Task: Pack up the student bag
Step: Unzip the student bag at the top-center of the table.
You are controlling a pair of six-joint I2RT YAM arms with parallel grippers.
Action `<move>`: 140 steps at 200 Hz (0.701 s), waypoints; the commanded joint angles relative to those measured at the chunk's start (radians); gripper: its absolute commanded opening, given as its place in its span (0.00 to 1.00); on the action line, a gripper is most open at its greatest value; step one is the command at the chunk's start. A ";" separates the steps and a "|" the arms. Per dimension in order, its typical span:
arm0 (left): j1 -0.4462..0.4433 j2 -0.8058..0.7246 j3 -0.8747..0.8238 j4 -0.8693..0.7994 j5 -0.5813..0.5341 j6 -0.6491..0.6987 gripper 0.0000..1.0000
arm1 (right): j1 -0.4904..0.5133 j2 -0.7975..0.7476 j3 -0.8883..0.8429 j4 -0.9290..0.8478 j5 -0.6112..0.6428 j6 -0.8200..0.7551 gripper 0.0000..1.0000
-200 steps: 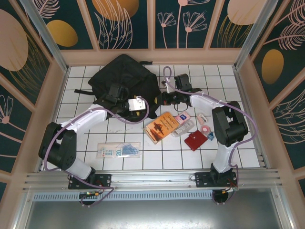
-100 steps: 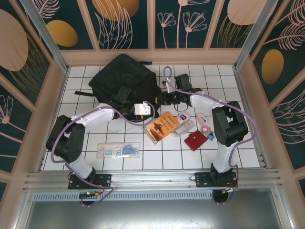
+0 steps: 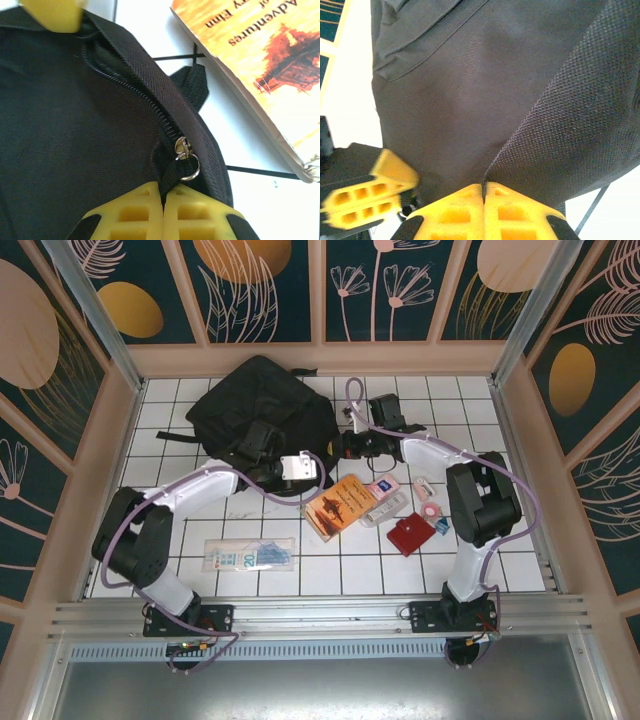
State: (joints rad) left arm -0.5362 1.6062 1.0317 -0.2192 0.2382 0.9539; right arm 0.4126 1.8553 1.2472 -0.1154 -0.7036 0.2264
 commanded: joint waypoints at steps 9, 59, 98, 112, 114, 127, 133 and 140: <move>-0.004 -0.097 -0.066 0.074 -0.061 -0.054 0.00 | -0.022 -0.017 0.020 -0.016 0.064 0.009 0.00; 0.012 -0.167 -0.141 0.094 -0.158 -0.088 0.00 | -0.046 -0.015 0.046 -0.049 0.164 0.017 0.00; 0.023 -0.213 -0.184 0.113 -0.207 -0.099 0.00 | -0.086 -0.016 0.062 -0.058 0.193 0.039 0.00; 0.017 -0.213 -0.163 0.080 -0.177 -0.111 0.00 | -0.089 -0.009 0.078 -0.058 0.180 0.046 0.00; 0.016 -0.213 -0.159 0.076 -0.175 -0.114 0.00 | -0.087 -0.009 0.080 -0.058 0.177 0.047 0.00; 0.003 -0.202 -0.142 0.049 -0.167 -0.130 0.00 | -0.082 -0.005 0.089 -0.061 0.170 0.050 0.00; -0.003 -0.198 -0.142 0.040 -0.175 -0.129 0.00 | -0.081 -0.006 0.092 -0.065 0.180 0.050 0.00; -0.005 -0.193 -0.145 0.037 -0.194 -0.128 0.00 | -0.082 -0.004 0.096 -0.074 0.190 0.047 0.00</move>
State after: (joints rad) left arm -0.5377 1.4235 0.8715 -0.0856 0.0937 0.8577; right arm 0.3725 1.8553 1.3022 -0.1696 -0.6098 0.2680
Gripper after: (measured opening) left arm 0.059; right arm 0.062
